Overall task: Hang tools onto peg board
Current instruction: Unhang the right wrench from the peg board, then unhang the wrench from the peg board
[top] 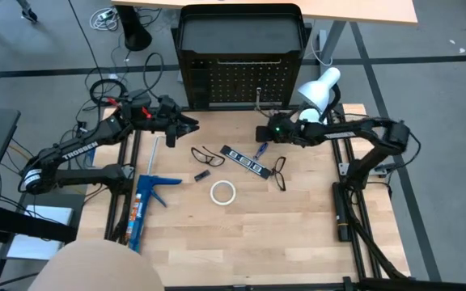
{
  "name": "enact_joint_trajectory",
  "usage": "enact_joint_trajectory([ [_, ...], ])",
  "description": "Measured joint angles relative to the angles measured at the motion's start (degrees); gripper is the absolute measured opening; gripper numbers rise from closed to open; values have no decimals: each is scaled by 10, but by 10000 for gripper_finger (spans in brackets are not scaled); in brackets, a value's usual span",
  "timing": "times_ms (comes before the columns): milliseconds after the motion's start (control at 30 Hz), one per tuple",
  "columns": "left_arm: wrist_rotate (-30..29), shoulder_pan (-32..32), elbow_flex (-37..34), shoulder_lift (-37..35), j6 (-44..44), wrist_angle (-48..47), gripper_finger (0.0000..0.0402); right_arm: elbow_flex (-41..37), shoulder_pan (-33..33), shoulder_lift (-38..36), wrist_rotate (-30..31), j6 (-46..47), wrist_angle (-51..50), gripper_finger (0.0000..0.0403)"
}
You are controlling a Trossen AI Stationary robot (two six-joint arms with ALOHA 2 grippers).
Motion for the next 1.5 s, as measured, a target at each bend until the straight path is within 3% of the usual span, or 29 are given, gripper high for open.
enact_joint_trajectory([
  [133,0,0,0,0,-2,2,156,2,25,-69,-13,29,-62,43],
  [400,28,0,0,0,-27,-13,156,24,64,-171,-59,46,-337,43],
  [500,27,-7,0,10,-27,-29,156,44,67,-179,-78,39,-458,43],
  [567,23,-16,0,23,-27,-34,156,41,70,-177,-121,23,-518,43],
  [700,9,-34,1,37,-26,-3,156,37,74,-160,-175,-14,-551,89],
  [900,-46,-38,25,38,1,7,156,38,77,-143,-162,-23,-510,188],
  [1033,-54,-38,46,38,18,-36,156,48,71,-156,-152,21,-487,230],
  [1167,-53,-37,54,37,18,-53,156,84,78,-157,-56,36,-378,238],
  [1300,-53,-37,54,37,23,-52,156,88,93,-97,49,-11,-207,229],
  [1400,-56,-37,54,38,33,-51,156,87,86,-22,53,-67,-55,222],
  [1500,-60,-37,54,35,33,-55,156,87,62,36,-8,-125,84,218],
])
